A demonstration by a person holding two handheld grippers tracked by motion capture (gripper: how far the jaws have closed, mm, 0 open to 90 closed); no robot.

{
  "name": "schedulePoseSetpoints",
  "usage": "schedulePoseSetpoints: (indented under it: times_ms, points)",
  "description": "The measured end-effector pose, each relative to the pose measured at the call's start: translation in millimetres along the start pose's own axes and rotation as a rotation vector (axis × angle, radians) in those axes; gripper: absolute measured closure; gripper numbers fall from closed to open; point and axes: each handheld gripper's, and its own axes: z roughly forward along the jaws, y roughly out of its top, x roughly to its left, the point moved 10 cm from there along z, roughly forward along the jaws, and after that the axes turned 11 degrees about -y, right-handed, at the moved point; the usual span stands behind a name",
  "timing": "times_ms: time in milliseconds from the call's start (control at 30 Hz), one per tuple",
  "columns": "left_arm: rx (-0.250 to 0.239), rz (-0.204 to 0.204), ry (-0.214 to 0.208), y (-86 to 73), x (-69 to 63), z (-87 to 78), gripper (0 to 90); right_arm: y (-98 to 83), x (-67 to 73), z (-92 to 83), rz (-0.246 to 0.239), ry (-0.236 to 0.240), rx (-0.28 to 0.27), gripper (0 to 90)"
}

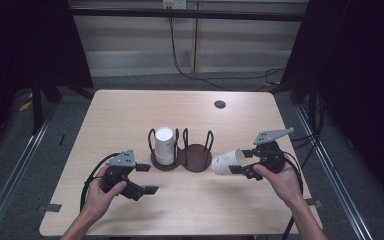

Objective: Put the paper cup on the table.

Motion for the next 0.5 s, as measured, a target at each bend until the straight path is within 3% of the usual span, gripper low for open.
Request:
schedulePoseSetpoints:
  times_ms: [267, 500]
  points:
    - [0.011, 0.000, -0.009, -3.2, -1.1, -0.5, 16.0, -3.4, -21.4, 6.9, 0.006, -0.042, 0.077, 28.4]
    - [0.006, -0.016, -0.005, -6.0, 1.5, -3.5, 16.0, -1.7, -31.2, 12.9, -0.007, -0.079, 0.122, 27.8]
